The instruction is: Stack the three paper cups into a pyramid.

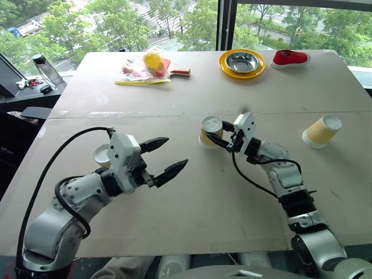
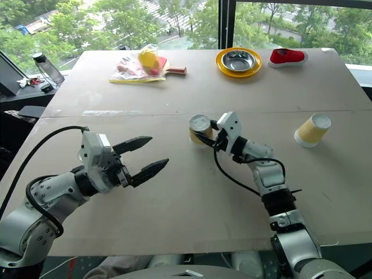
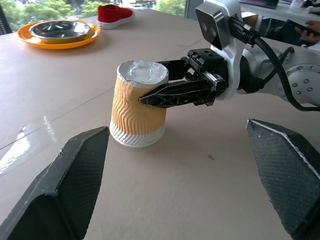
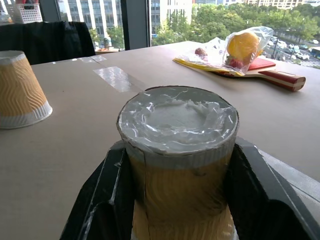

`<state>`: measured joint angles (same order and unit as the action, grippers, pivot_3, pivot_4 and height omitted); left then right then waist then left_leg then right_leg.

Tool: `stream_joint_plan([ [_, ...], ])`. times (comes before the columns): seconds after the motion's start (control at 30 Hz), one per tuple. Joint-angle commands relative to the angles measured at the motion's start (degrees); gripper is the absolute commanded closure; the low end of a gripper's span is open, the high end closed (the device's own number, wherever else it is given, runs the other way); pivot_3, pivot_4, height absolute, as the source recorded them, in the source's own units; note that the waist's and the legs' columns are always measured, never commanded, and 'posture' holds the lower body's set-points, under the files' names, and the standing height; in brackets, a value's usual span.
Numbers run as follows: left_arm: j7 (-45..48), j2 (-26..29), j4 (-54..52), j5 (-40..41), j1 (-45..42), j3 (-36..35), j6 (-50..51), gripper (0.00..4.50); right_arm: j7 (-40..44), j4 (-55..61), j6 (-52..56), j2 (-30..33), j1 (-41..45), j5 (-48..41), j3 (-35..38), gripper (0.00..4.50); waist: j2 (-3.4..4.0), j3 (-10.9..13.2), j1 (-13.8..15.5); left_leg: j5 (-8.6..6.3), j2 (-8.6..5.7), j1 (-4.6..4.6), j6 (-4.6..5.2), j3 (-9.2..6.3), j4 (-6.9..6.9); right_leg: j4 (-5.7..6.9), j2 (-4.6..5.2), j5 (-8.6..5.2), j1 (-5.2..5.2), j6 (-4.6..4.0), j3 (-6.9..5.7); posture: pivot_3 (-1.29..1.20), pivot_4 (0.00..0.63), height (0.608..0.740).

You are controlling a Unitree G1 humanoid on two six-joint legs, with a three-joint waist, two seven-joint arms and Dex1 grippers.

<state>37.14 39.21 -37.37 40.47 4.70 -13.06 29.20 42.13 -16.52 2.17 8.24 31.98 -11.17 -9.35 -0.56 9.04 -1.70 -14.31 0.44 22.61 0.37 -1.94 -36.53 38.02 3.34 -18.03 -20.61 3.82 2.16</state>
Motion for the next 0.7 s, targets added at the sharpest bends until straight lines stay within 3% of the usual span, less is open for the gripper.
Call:
stream_joint_plan([
  [0.03, -2.81, -0.05, -0.04, -2.21, -0.41, -0.8, 0.51, 0.0, -2.37, -3.42, -1.29, -1.95, 4.22, 1.45, 0.18, 2.8, -0.01, 0.0, -0.15, 0.03, 0.0, 0.06, -0.05, 0.0, 0.0, 0.01, 0.0, 0.0, -0.07, 0.0, 0.0, 0.0, 0.15, 0.74],
  [0.17, -3.98, -0.52, 0.7, -3.84, -0.32, -0.47, 0.29, 0.0, -2.6, -6.34, -1.32, -2.98, 6.24, 2.02, 0.36, 2.8, 0.0, 0.0, -0.35, 0.04, 0.0, 0.14, -0.07, 0.0, 0.03, -0.01, -0.02, 0.0, -0.17, 0.0, 0.0, 0.0, 0.15, 0.74],
  [0.2, -4.08, -0.59, 0.79, -4.06, -0.39, -0.36, 0.28, 0.0, -2.58, -6.68, -1.38, -3.05, 6.42, 2.07, 0.35, 1.78, 0.0, 0.0, -0.39, 0.04, 0.0, 0.15, -0.07, 0.0, 0.04, -0.01, -0.02, 0.0, -0.18, 0.0, 0.01, 0.0, 0.15, 0.74],
  [0.33, -3.96, -1.47, 0.83, -3.93, -1.15, 0.08, 0.04, 0.0, -2.8, -4.37, -1.73, -2.49, 5.0, 1.77, 0.85, 0.04, 0.0, 0.0, -0.57, 0.04, 0.02, 0.16, -0.07, 0.0, 0.04, 0.01, -0.03, 0.0, -0.19, 0.0, 0.01, 0.0, 0.15, 0.74],
  [0.5, -1.39, -1.32, 0.01, -2.63, -2.36, 1.14, 0.35, 0.0, -1.52, 6.06, 1.45, 2.15, -1.37, 0.38, 1.98, 0.04, -0.01, -0.01, -0.32, 0.03, 0.01, 0.21, -0.06, -0.01, 0.04, -0.01, 0.01, 0.0, -0.19, 0.0, 0.01, 0.0, 0.15, 0.74],
  [0.7, 0.36, -2.65, 2.7, -3.3, -12.72, 8.01, 1.3, 0.0, -3.32, 22.94, 4.35, 10.48, -12.89, -1.21, 7.55, 0.04, -0.01, -0.01, 0.72, -0.06, -0.01, 0.24, 0.11, -0.03, 0.01, 0.01, 0.0, 0.0, -0.18, 0.01, -0.03, 0.0, 0.15, 0.74],
])
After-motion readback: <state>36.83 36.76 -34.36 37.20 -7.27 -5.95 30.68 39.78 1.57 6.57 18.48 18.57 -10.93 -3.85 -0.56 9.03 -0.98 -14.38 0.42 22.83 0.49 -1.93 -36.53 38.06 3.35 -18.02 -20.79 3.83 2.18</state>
